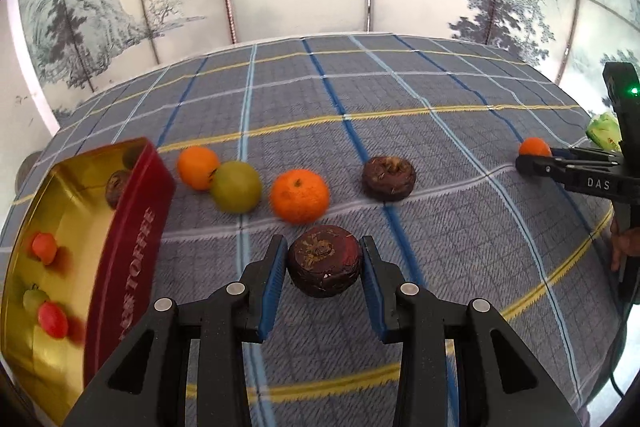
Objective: Organize fruits
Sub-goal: 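Carry the brown fruit into the tin and open the left gripper while the right holds the orange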
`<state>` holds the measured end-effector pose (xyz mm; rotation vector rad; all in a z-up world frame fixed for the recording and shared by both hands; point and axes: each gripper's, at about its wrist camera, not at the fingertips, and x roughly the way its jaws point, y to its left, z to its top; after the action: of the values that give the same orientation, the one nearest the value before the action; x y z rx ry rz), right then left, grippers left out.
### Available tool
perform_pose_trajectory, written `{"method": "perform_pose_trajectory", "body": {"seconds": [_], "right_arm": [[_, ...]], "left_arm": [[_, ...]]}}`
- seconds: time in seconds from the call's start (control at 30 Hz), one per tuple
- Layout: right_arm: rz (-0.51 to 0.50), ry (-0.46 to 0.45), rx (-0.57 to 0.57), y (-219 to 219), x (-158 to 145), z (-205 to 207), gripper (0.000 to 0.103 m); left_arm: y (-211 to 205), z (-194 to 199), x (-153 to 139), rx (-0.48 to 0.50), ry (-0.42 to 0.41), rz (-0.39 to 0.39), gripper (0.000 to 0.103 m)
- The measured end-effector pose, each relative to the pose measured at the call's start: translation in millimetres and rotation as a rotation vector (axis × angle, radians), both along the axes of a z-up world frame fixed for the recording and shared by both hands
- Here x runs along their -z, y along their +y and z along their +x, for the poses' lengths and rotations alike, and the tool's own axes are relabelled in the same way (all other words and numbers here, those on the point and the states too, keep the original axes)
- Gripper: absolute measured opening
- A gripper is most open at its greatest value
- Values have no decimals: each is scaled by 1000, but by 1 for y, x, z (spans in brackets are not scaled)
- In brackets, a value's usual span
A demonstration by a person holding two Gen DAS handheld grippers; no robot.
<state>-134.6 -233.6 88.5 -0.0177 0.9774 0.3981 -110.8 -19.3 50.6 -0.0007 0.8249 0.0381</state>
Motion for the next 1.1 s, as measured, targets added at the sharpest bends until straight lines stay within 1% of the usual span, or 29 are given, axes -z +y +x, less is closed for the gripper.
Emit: {"method": "perform_pose_trajectory", "body": {"seconds": [0.1, 0.17, 0.33, 0.47, 0.53, 0.6, 0.67, 0.77, 0.8, 0.87, 0.97, 1.0, 1.07, 1.1], "right_arm": [[-7, -2, -2, 1, 0, 0, 38], [-11, -3, -3, 2, 0, 0, 38], [-29, -7, -7, 5, 0, -1, 39], [-46, -12, -11, 8, 1, -2, 40], [-52, -14, -12, 9, 1, -2, 40], [-57, -15, -13, 9, 1, -2, 40], [-62, -16, -15, 10, 1, -2, 41], [-75, -19, -18, 12, 1, -3, 42], [-79, -21, -19, 13, 1, -3, 42], [-85, -22, -20, 13, 1, -4, 42], [-87, -22, -20, 14, 1, -4, 42], [-87, -23, -20, 14, 1, -4, 42], [-92, -24, -21, 14, 1, -4, 42], [-95, -25, -22, 14, 1, -4, 42]], "left_arm": [[5, -12, -5, -10, 5, 16, 37], [11, -19, -12, -18, -3, 13, 37], [34, -30, -39, -56, -25, 36, 37], [64, -28, -57, -110, -33, 84, 37], [81, -22, -60, -149, -32, 130, 37], [99, -11, -58, -165, -4, 161, 38], [115, -1, -51, -203, 19, 200, 38], [140, 16, -37, -243, 78, 225, 38], [147, 20, -33, -257, 96, 222, 38], [162, 29, -27, -270, 137, 190, 38], [175, 37, -24, -319, 155, 206, 38], [181, 39, -23, -332, 167, 200, 38], [188, 41, -22, -350, 179, 186, 42], [191, 41, -22, -359, 181, 185, 48]]}}
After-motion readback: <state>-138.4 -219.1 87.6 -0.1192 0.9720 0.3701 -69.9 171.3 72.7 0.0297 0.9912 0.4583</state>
